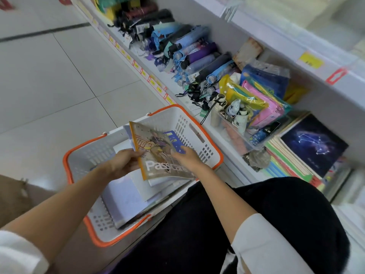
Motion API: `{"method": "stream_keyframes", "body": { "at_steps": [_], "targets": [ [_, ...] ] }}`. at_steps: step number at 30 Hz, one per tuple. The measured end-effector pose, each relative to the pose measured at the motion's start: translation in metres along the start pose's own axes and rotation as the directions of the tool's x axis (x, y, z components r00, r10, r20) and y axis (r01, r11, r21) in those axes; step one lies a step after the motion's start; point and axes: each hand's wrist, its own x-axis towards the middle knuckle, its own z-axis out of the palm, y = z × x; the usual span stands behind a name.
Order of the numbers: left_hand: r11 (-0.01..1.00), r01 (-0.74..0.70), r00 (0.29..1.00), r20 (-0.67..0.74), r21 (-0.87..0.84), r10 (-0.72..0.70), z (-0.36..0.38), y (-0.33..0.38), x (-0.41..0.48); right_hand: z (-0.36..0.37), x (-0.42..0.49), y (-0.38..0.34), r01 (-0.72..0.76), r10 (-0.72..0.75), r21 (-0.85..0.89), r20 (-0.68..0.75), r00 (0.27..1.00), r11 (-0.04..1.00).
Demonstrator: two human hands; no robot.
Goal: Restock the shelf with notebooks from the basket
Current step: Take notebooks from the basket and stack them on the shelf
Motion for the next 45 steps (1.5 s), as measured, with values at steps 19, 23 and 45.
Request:
{"method": "stream_keyframes", "body": {
  "at_steps": [19, 23, 45],
  "targets": [
    [0.955, -0.29, 0.899, 0.36, 0.06, 0.25, 0.128, 0.127, -0.075, -0.168, -0.12, -0.054, 0.266, -0.127, 0.368, -0.36, 0.924, 0.891],
    [0.95, -0.311, 0.86, 0.435, 0.034, 0.266, 0.194, 0.14, -0.08, -0.206, -0.16, -0.066, 0.422, -0.19, 0.325, -0.557, 0.809, 0.846],
    [0.394, -0.881, 0.46, 0.677, 0.264, 0.574, 0.482, 0.192, -0.077, -0.421, -0.21, -0.021, 0.611, 0.28, 0.491, -0.867, 0.412, 0.621]
  ]
}}
